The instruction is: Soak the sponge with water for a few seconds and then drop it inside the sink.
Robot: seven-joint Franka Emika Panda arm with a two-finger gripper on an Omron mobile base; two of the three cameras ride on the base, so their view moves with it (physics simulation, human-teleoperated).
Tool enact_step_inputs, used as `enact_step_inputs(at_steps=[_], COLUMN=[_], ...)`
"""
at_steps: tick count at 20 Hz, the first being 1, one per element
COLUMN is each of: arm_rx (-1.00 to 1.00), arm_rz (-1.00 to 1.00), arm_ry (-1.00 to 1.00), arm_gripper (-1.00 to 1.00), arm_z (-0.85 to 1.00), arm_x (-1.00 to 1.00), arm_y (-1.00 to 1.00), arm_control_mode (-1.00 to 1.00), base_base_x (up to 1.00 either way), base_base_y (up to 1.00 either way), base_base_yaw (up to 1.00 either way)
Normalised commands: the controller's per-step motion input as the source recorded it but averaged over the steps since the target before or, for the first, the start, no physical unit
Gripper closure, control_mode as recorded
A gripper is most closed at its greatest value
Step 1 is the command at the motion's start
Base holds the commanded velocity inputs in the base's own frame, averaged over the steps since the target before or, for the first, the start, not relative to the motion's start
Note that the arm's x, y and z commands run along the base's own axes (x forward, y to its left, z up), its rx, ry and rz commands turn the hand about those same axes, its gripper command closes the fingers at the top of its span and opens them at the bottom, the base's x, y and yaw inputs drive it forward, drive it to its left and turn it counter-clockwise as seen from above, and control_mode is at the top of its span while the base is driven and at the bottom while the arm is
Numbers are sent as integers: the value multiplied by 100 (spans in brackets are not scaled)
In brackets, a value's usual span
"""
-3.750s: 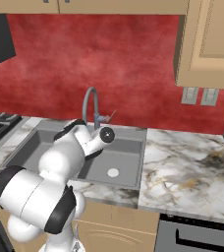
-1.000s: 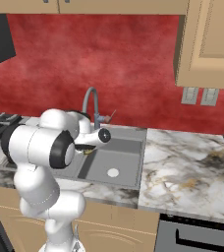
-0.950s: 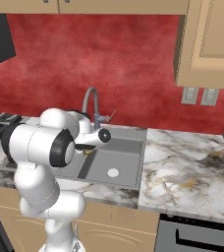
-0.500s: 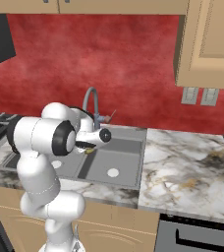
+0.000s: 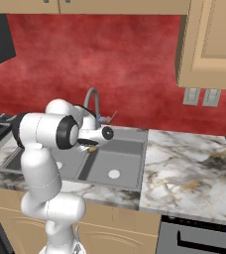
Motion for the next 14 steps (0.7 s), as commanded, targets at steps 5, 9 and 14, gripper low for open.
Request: enact_step_inputs(at_steps=[5, 9, 14], arm_rx=[0, 0, 0], arm_rz=[0, 0, 1], arm_ry=[1, 0, 0], arm_gripper=[100, 100, 100], arm_z=[0, -2, 0], arm_x=[6, 0, -9], arm_y=[0, 0, 0], arm_control_mode=[-100, -100, -100], base_base_x=[0, 0, 0], base_base_y=[0, 0, 0], base_base_yaw=[0, 0, 0])
